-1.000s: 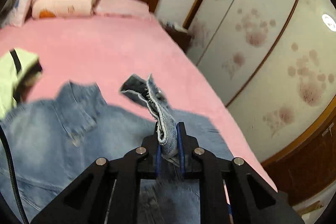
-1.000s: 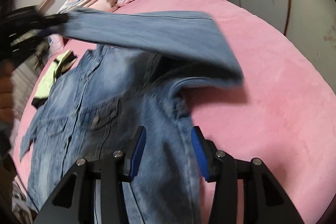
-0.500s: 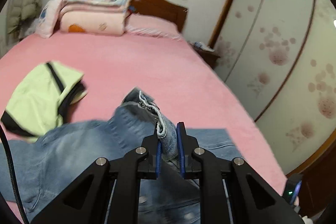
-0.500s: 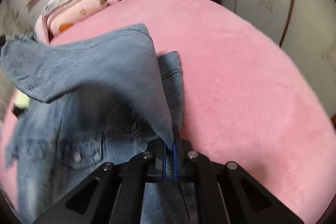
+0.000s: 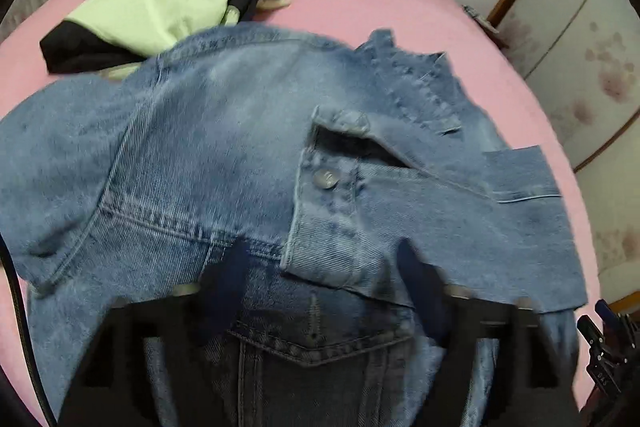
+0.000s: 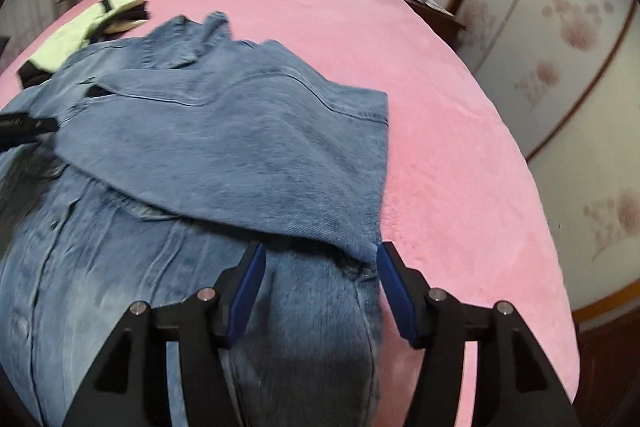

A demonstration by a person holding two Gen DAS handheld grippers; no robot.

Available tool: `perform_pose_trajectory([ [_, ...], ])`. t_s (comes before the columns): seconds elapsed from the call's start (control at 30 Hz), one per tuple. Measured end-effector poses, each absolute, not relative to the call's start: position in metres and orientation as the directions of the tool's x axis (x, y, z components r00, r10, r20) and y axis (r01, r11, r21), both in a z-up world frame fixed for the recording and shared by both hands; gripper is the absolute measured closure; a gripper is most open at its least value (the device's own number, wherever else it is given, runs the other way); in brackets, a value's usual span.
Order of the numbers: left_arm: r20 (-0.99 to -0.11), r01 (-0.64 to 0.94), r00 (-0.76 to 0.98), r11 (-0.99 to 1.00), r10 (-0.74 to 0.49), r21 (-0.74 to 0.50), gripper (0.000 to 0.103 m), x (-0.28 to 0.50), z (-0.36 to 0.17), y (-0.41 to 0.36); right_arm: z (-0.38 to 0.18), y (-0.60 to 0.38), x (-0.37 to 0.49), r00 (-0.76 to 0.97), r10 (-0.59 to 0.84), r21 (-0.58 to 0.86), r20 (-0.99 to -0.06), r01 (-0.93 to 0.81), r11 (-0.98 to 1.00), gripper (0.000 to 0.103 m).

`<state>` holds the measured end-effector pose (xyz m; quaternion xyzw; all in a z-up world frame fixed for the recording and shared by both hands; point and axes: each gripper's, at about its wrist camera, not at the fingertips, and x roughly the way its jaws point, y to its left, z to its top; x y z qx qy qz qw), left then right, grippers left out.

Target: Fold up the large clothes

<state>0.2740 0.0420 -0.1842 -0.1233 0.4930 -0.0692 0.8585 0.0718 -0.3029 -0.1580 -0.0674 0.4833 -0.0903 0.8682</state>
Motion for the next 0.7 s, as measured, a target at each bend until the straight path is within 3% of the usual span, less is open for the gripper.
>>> perform_pose_trajectory([
  [0.17,-0.814,0.005,0.526,0.957,-0.248,-0.289,0.021,0.291,-0.159,0.043,-0.131,-0.309,0.072,0.553,-0.157,-0.145,-0.818,0.066,0.987,0.045],
  [0.37,-0.802,-0.049,0.474,0.898,-0.364,-0.437,0.021,0.35,-0.164,0.057,-0.116,-0.335,0.094,0.563,-0.116,-0.051,-0.818,0.13,0.99,0.045],
  [0.43,-0.805,-0.053,0.468,0.897,-0.366,-0.438,0.026,0.365,-0.17,0.057,-0.118,-0.346,0.105,0.561,-0.103,-0.02,-0.821,0.152,0.988,0.045],
  [0.5,-0.822,-0.048,0.43,0.9,-0.373,-0.434,0.04,0.383,-0.181,0.056,-0.121,-0.356,0.114,0.556,-0.086,0.011,-0.827,0.17,0.985,0.045],
  [0.6,-0.846,-0.039,0.361,0.9,-0.392,-0.434,0.047,0.396,-0.201,0.053,-0.126,-0.371,0.13,0.541,-0.077,0.044,-0.838,0.208,0.977,0.045],
  [0.7,-0.865,-0.006,0.325,0.914,-0.382,-0.406,0.047,0.399,-0.218,0.049,-0.128,-0.391,0.15,0.543,-0.068,0.089,-0.837,0.259,0.962,0.045],
])
